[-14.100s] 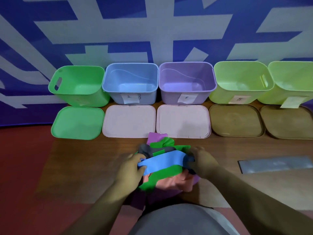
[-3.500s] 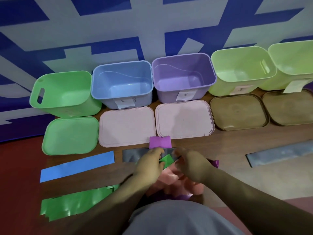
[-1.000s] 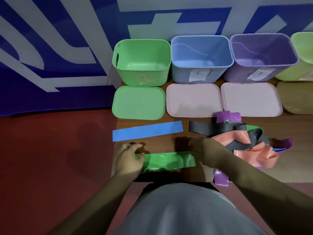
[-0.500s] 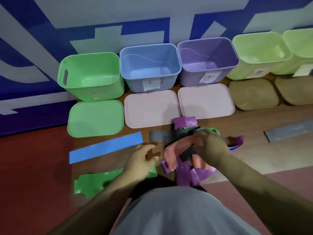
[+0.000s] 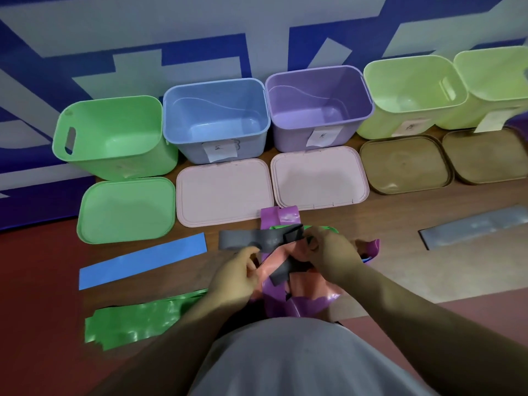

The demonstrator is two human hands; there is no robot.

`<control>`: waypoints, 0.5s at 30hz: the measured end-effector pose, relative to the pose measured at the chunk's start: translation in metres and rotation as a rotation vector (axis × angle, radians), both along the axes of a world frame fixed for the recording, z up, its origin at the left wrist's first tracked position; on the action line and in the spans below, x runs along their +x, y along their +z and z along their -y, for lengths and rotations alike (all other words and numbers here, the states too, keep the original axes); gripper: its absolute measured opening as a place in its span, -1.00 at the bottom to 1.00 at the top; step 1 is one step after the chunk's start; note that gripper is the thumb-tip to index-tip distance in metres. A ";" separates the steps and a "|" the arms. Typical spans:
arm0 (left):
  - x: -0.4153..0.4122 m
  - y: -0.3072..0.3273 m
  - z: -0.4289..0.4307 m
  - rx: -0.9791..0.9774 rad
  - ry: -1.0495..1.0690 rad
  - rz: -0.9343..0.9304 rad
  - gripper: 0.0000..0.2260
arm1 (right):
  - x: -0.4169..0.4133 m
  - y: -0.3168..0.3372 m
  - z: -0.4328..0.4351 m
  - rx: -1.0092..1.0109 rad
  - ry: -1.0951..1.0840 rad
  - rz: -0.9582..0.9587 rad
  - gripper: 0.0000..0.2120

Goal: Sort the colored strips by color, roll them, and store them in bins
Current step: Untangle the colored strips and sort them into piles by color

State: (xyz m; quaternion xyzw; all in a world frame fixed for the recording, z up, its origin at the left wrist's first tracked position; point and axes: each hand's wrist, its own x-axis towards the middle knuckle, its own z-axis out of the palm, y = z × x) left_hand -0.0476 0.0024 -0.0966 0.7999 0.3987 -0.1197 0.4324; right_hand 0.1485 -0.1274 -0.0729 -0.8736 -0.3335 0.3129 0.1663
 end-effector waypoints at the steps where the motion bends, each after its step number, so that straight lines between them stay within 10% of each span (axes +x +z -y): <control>1: 0.001 0.001 0.000 0.015 0.002 -0.002 -0.60 | 0.000 0.000 0.000 0.015 -0.016 -0.013 -0.73; 15: -0.025 0.007 -0.006 0.021 0.035 0.147 -0.71 | -0.007 0.032 -0.007 0.059 -0.212 -0.233 -0.73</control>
